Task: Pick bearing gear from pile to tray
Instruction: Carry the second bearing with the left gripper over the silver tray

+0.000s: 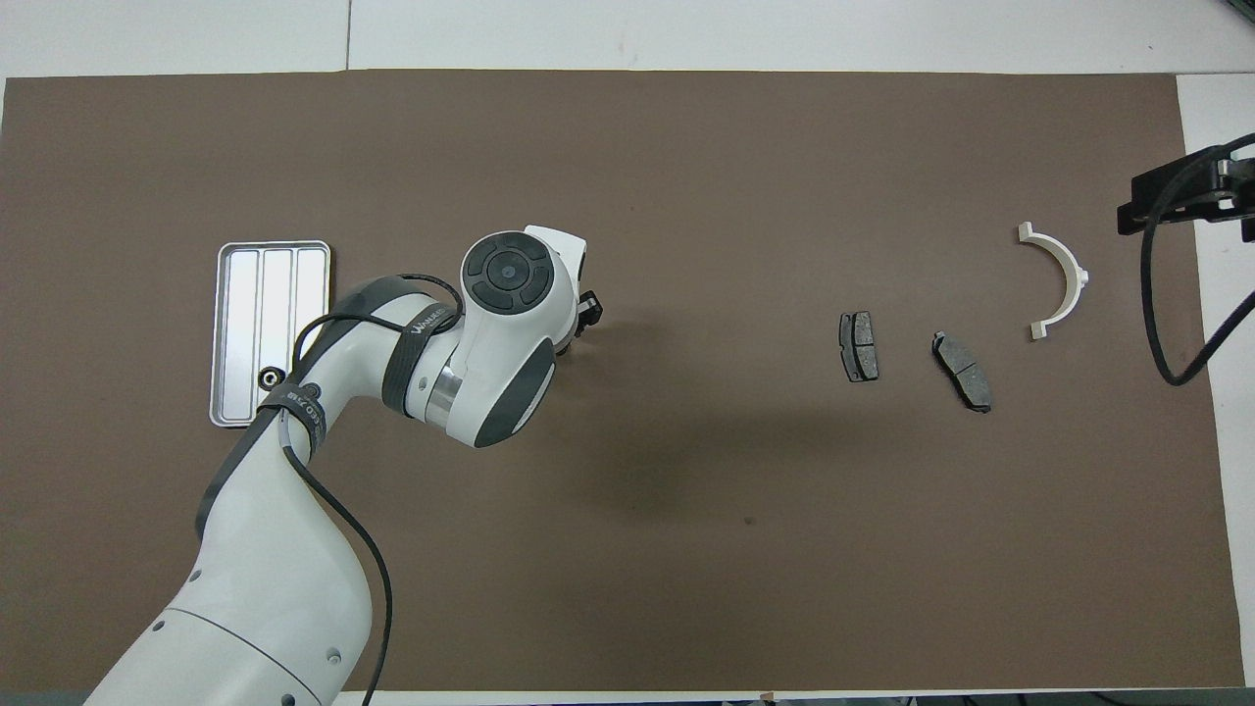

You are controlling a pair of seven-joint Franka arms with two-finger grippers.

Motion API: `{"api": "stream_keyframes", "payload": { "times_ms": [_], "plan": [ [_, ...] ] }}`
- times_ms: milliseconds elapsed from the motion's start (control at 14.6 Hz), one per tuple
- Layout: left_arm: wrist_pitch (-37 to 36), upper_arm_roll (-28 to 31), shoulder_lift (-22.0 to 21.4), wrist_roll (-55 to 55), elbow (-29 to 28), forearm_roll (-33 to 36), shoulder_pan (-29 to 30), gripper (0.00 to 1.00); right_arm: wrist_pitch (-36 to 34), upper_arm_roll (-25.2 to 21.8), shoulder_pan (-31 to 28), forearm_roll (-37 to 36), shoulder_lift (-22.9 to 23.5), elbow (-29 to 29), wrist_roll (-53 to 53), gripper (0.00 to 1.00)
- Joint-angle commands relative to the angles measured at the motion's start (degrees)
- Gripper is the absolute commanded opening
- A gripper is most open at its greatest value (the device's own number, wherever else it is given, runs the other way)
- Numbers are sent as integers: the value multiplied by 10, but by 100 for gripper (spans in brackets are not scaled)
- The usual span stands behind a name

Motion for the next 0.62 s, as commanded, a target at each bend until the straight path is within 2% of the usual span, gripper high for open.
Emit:
{"api": "stream_keyframes", "payload": {
  "times_ms": [0, 206, 411, 548],
  "plan": [
    [18, 6, -5, -18, -18, 9, -9, 56, 37, 0, -8, -6, -11, -44, -25, 100],
    [28, 6, -5, -25, -21, 10, -9, 55, 44, 0, -5, -5, -18, -56, -25, 100],
    [34, 6, -5, -25, -29, 10, -10, 53, 9, 0, -5, -6, -38, -58, -24, 100],
    [34, 7, -5, -25, -29, 10, -10, 25, -1, 0, -5, -7, -41, -71, -25, 100]
  ]
}}
